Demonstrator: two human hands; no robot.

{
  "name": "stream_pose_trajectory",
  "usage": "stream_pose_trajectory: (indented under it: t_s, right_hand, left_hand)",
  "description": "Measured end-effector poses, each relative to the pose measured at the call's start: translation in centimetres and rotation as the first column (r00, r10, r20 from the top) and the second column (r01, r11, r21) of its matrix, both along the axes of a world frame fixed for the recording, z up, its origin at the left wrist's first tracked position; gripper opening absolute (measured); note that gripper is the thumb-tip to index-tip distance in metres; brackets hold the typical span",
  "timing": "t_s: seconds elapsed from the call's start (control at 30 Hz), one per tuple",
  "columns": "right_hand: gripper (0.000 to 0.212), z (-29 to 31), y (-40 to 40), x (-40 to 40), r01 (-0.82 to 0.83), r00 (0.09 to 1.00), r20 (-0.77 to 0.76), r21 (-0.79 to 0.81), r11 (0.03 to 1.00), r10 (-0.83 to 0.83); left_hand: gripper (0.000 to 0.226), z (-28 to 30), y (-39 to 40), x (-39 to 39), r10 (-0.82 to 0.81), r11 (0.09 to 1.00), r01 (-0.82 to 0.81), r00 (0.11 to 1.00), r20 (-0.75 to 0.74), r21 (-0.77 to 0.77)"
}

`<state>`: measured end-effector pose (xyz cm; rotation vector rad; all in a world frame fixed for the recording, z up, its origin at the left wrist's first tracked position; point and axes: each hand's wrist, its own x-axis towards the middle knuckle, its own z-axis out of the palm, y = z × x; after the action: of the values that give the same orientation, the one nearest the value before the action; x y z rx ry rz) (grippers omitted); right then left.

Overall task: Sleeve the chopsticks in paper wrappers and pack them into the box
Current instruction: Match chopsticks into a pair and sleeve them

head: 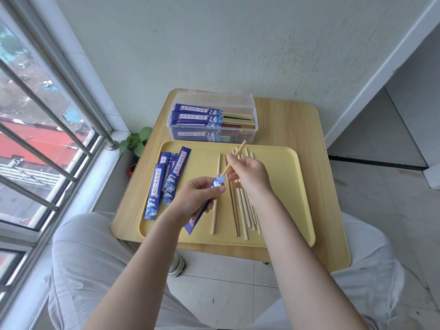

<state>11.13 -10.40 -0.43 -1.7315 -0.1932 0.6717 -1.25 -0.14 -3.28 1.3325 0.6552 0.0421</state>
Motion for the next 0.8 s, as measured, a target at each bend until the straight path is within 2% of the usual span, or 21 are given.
stream_pose_trajectory:
  t_s: [0.07,0.13,0.17,0.27,0.3,0.37,0.47,0.53,0.63,0.8]
  right_hand:
    - [0.045,-0.6,0.2,-0.3,-0.033,0.999,0.016,-0.112,0.993,0.035]
    - [0.044,-1.6,0.3,-0.8,-0.129,0.975,0.131,-0.322,0.938,0.179]
    - [0.041,-2.0,0.5,-1.1,-0.196,0.939,0.171,-0.445,0.874,0.298]
    - [0.032,-2.8,1.1,-3.1,-0.3,0.791,0.145,-0.755,0.583,0.594]
    - [0.028,-3.0,1.4,-3.7,-0.294,0.755,0.139,-0.801,0.521,0.641]
    - [0.015,-3.2,1.9,-4.6,-0.274,0.725,0.141,-0.84,0.469,0.675]
    - [0.013,-3.1,2.0,-4.8,-0.288,0.751,0.139,-0.811,0.51,0.646]
    - [0.019,-2.6,1.6,-4.4,-0.305,0.804,0.129,-0.748,0.589,0.58]
    - [0.015,-2.0,0.6,-3.4,-0.331,0.863,0.106,-0.621,0.71,0.494]
    - [0.051,-1.2,-0.4,-1.9,-0.392,0.9,0.048,-0.349,0.851,0.434]
  left_hand:
    - [0.018,-0.4,0.4,-0.3,0.106,0.994,-0.106,0.994,-0.006,-0.012]
    - [0.022,-0.8,0.9,-0.8,0.178,0.983,-0.174,0.982,-0.061,0.061]
    - [0.024,-1.0,1.0,-1.0,0.196,0.976,-0.184,0.976,-0.095,0.117]
    - [0.031,-1.5,1.1,-1.3,0.223,0.961,-0.19,0.962,-0.157,0.201]
    - [0.033,-1.5,1.0,-1.3,0.231,0.961,-0.197,0.959,-0.165,0.196]
    - [0.035,-1.8,0.9,-1.3,0.249,0.958,-0.214,0.951,-0.183,0.189]
    - [0.031,-1.9,0.9,-1.3,0.273,0.95,-0.232,0.942,-0.195,0.21]
    - [0.029,-1.8,0.8,-1.4,0.282,0.947,-0.242,0.94,-0.191,0.211]
    - [0.028,-1.8,0.9,-1.3,0.296,0.944,-0.257,0.936,-0.188,0.206]
    - [0.029,-1.7,0.5,-1.0,0.321,0.936,-0.282,0.93,-0.181,0.213]
